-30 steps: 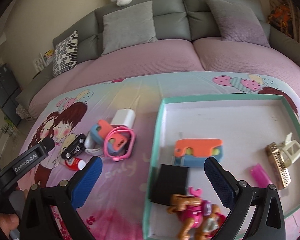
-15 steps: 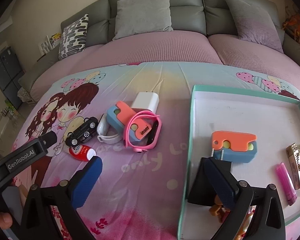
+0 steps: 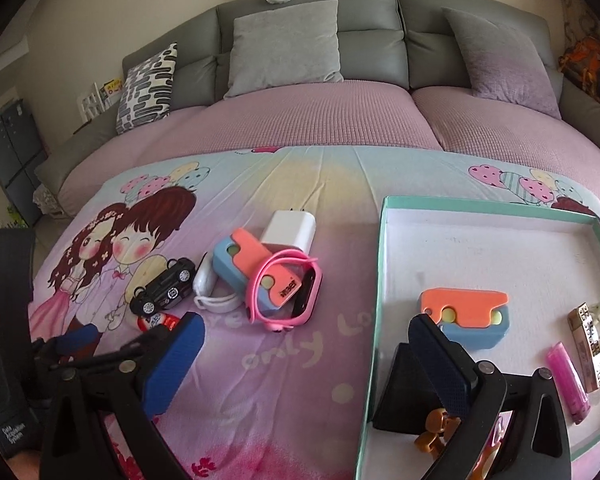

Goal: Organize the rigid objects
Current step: 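Move both open tools back toward the remaining objects on the bed, then grasp the red-white LION bottle with the left tool while the right tool grasps the pink watch band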

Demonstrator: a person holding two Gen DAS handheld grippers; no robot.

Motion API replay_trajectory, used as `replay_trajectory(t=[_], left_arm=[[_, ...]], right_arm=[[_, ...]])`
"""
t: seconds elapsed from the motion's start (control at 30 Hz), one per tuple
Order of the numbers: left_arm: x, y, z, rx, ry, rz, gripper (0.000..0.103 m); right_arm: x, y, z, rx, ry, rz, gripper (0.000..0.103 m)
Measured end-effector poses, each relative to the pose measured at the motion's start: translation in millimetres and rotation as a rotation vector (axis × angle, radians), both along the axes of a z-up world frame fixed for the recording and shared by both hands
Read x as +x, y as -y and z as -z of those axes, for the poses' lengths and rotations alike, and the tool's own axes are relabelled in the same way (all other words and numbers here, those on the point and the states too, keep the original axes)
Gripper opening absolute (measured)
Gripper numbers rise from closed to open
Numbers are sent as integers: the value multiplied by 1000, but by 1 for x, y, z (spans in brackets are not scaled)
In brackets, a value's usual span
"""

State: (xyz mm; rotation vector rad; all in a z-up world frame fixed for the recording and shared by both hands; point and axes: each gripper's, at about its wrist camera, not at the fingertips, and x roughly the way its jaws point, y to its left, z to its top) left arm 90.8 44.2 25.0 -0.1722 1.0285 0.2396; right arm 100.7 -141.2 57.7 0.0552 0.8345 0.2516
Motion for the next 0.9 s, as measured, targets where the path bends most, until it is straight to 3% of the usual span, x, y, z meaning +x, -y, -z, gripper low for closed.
replay_trajectory(t=[0.13, 0.23, 0.5, 0.6, 0.67, 0.9], left_arm=[[5, 9, 3, 9, 0, 41, 100], [8, 15, 6, 36, -5, 65, 100], [10, 12, 14, 10, -3, 83, 100], [12, 14, 13, 2, 7, 99, 95], [12, 14, 13, 2, 12, 100, 81], [12, 12, 13, -3, 15, 100, 79]], right_arm=[[4, -6, 0, 31, 8, -25, 99], [6, -13, 1, 51, 13, -52, 86], [14, -30, 16, 71, -16, -99, 48], [16, -32, 22, 77, -28, -100, 47], [18, -32, 25, 84, -36, -96, 41], [21, -33, 29, 92, -35, -96, 32]])
